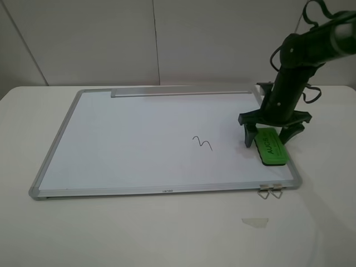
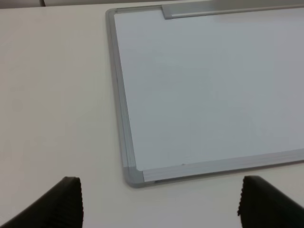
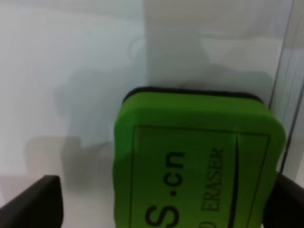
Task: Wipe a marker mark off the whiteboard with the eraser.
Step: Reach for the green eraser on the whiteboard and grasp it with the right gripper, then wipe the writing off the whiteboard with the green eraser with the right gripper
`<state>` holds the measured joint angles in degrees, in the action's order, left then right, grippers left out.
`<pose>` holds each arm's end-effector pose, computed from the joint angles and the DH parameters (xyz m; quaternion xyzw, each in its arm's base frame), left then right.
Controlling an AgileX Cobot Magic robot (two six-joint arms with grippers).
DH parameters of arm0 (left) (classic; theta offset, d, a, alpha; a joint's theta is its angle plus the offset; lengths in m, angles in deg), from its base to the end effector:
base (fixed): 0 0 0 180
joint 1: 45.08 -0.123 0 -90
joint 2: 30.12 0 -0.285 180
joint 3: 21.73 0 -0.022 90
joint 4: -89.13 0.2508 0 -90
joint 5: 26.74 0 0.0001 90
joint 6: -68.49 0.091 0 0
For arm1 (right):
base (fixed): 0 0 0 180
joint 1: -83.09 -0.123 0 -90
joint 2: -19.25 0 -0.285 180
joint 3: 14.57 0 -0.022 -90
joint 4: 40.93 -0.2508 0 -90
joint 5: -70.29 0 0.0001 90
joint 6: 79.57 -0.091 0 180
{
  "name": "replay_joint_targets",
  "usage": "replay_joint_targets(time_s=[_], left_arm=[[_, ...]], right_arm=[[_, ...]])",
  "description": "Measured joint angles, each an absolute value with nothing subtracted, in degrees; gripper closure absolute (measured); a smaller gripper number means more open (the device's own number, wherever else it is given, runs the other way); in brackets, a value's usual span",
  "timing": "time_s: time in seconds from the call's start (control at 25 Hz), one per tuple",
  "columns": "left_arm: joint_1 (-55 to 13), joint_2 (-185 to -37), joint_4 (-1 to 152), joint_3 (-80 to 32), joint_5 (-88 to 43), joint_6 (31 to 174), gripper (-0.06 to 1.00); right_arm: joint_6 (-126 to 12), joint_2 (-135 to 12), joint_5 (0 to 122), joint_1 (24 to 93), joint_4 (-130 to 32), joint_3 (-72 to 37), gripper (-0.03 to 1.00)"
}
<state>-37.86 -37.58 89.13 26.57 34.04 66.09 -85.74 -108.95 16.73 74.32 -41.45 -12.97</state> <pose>-0.0062 0.0008 0.2786 0.0358 0.8498 -0.0441 0.5241 0.3731 0.0582 0.1125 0.0199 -0.9994 0.0003 0.0295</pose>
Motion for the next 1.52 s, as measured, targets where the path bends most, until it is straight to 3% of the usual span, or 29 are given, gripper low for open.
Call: replay_joint_targets(time_s=[0.24, 0.44, 1.12, 1.52], left_arm=[[-37.9, -37.6, 89.1, 26.6, 34.0, 66.1, 0.26], [-37.9, -37.6, 89.1, 26.6, 34.0, 66.1, 0.26], [-37.9, -37.6, 89.1, 26.6, 34.0, 66.1, 0.26], [-37.9, -37.6, 89.1, 26.6, 34.0, 66.1, 0.26]], right_arm=[[-85.8, -109.0, 16.2, 74.3, -41.4, -13.0, 0.17], [-85.8, -109.0, 15.0, 74.3, -40.9, -13.0, 0.38], [-85.5, -109.0, 14.8, 74.3, -40.9, -13.1, 0.38], [-84.2, -109.1, 2.9, 71.5, -39.4, -24.2, 0.38]])
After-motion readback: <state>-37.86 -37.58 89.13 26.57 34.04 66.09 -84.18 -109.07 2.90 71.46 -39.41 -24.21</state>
